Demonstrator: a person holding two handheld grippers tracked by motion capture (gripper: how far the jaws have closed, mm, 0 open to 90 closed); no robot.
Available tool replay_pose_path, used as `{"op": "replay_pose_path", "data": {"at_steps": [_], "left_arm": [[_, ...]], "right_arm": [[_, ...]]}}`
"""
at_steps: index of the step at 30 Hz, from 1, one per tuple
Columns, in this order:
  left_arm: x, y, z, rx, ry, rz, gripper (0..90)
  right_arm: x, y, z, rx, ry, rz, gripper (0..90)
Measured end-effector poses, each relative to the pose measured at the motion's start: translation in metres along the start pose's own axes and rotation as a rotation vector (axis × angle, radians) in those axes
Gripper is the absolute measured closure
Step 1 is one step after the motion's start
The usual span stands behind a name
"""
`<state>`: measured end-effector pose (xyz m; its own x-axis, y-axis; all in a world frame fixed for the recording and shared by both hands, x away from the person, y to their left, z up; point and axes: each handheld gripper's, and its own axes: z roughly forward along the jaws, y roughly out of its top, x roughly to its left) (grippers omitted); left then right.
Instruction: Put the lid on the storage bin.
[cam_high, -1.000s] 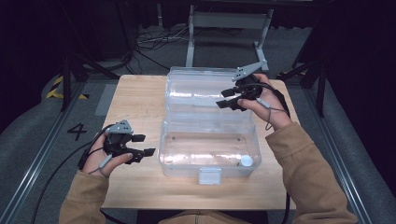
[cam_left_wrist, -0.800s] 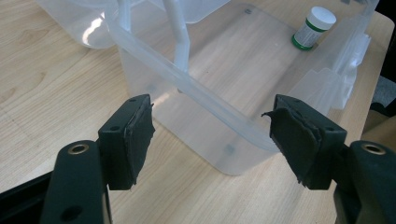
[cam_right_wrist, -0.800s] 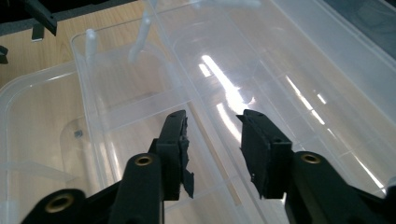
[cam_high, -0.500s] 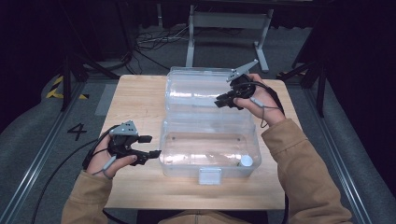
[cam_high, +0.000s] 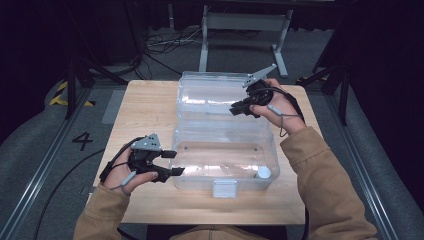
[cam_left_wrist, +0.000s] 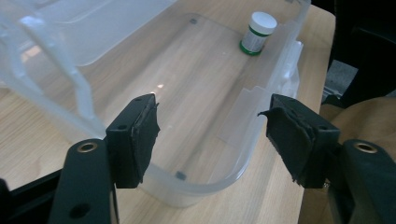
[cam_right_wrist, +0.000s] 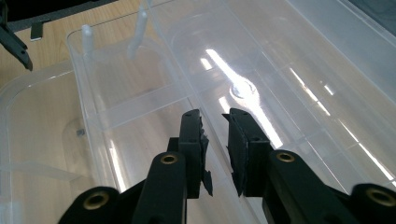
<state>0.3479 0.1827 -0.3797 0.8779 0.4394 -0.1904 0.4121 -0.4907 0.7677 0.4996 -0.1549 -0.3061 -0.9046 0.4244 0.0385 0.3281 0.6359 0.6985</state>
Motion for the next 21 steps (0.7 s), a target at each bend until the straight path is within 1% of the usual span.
{"op": "replay_pose_path", "data": {"at_steps": [1, 4, 5, 6, 7, 9, 13, 19, 21], "left_arm": [[0.000, 0.000, 0.000, 0.000, 0.000, 0.000, 36.6], [-0.001, -0.001, 0.008, 0.017, -0.026, 0.007, 37.8], [-0.001, -0.001, 0.010, 0.022, -0.031, 0.009, 39.6], [-0.002, -0.001, 0.014, 0.030, -0.045, 0.013, 39.7], [-0.002, -0.001, 0.014, 0.030, -0.045, 0.013, 40.1], [-0.004, -0.001, 0.019, 0.045, -0.062, 0.031, 41.3], [-0.007, -0.001, 0.027, 0.079, -0.094, 0.047, 43.8], [-0.008, -0.003, 0.036, 0.129, -0.100, 0.058, 44.3], [-0.008, -0.003, 0.038, 0.141, -0.107, 0.062, 45.7]], "right_arm": [[0.000, 0.000, 0.000, 0.000, 0.000, 0.000, 76.4], [0.000, -0.001, 0.000, -0.007, 0.001, 0.001, 76.4], [0.000, -0.001, 0.000, -0.007, -0.002, 0.006, 76.3], [0.000, -0.002, 0.000, -0.007, -0.003, 0.007, 76.2], [0.000, -0.002, 0.000, -0.007, -0.003, 0.007, 76.2], [0.000, -0.002, 0.000, -0.010, -0.003, 0.008, 76.1], [0.000, -0.003, 0.000, -0.013, -0.008, 0.008, 76.1], [0.000, -0.004, -0.001, -0.018, -0.009, 0.012, 75.9], [0.000, -0.004, -0.001, -0.021, -0.008, 0.014, 75.9]]}}
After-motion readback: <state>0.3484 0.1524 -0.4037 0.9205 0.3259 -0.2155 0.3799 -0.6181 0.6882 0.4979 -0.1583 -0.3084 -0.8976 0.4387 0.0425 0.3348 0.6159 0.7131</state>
